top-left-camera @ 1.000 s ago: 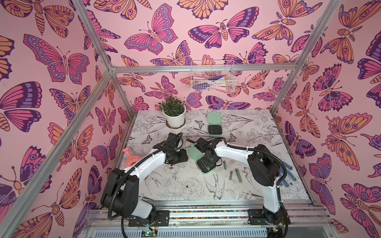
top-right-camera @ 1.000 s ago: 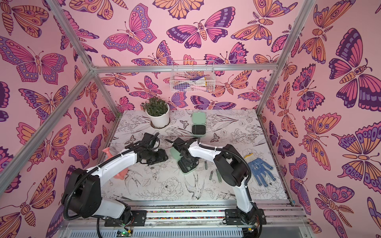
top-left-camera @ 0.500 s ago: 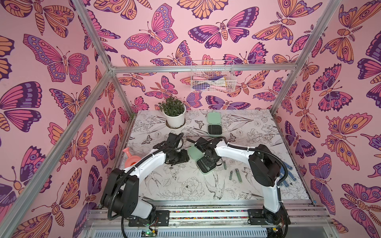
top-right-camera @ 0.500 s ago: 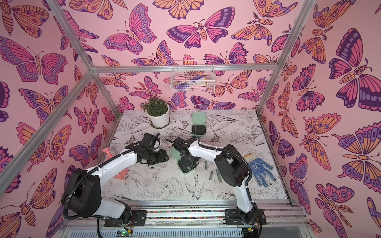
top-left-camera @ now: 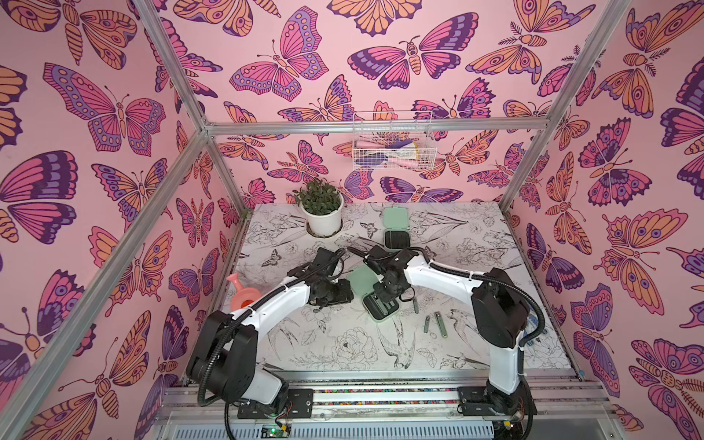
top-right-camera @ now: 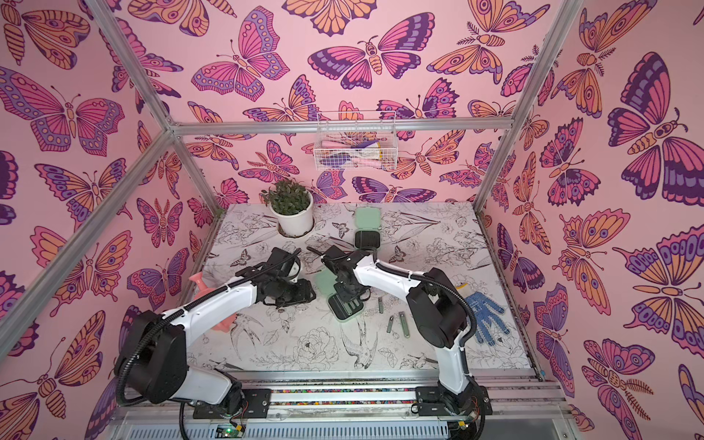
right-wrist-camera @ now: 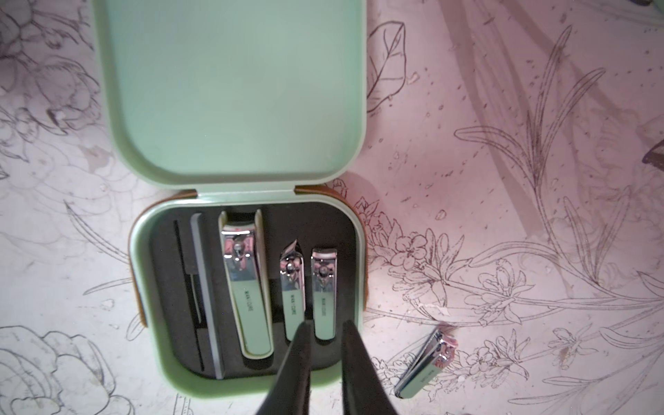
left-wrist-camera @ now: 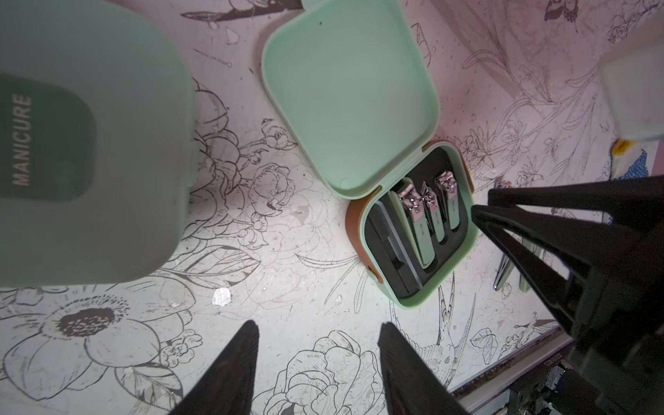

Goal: Organize nail clipper sets
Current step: Place the nail clipper in the storage box, then adjust the nail clipper in the storage box.

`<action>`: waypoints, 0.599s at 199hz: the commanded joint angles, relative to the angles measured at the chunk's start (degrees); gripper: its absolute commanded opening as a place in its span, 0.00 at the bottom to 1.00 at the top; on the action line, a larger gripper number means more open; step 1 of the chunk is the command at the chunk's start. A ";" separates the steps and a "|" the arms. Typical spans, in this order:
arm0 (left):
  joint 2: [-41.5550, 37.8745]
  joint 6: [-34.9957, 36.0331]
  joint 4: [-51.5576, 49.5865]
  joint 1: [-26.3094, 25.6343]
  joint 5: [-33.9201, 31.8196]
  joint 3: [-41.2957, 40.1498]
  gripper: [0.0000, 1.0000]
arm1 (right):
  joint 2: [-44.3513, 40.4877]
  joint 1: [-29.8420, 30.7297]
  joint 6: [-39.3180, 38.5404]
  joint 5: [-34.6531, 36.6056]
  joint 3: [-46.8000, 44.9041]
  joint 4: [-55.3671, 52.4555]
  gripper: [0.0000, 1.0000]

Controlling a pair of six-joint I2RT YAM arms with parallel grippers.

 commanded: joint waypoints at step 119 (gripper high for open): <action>1.32 0.83 0.20 -1.19 -1.09 -0.10 0.56 | 4.01 -1.49 1.22 -2.04 0.92 1.82 0.14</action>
